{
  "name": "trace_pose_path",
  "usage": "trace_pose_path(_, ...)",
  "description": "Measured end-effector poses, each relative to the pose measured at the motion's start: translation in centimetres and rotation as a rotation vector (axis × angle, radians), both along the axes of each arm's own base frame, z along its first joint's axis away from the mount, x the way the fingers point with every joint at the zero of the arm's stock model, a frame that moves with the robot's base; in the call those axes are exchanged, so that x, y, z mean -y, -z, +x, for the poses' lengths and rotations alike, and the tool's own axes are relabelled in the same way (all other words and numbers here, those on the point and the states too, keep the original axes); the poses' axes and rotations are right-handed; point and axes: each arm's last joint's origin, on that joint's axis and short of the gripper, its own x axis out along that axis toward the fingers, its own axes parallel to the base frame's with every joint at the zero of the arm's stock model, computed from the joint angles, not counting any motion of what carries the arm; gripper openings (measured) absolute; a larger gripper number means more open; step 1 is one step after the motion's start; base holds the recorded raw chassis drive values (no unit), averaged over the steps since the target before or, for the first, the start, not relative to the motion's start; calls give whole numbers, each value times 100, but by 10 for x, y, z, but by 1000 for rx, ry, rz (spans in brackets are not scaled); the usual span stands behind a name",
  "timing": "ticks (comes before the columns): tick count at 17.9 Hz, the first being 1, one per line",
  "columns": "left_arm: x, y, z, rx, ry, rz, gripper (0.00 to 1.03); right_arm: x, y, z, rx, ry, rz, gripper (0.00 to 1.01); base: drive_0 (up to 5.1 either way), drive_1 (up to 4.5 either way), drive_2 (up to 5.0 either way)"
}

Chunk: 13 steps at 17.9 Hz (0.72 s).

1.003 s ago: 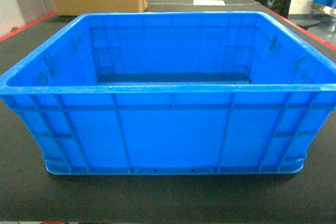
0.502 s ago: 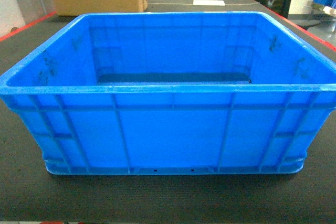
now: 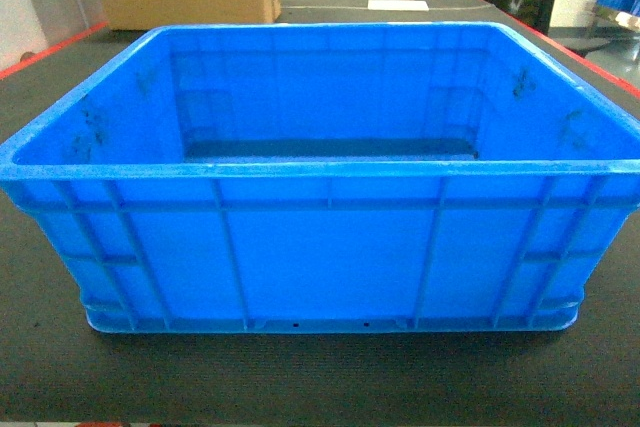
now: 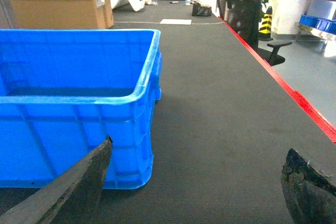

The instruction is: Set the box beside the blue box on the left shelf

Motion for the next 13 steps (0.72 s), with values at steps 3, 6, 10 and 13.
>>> trace_pose_path(3, 0, 0, 0, 0, 0, 0, 98, 0, 0, 0, 0, 0, 0, 98, 0, 0, 0)
trace_pose_path(6, 0, 0, 0, 0, 0, 0, 98, 0, 0, 0, 0, 0, 0, 98, 0, 0, 0)
trace_pose_path(10, 2, 2, 4, -145, -29, -13, 98, 0, 2, 0, -69, 40, 2, 98, 0, 0, 0)
trace_pose_path(13, 4, -74, 62, -23, -27, -18, 98, -13, -62, 48, -127, 44, 26, 98, 0, 0, 0)
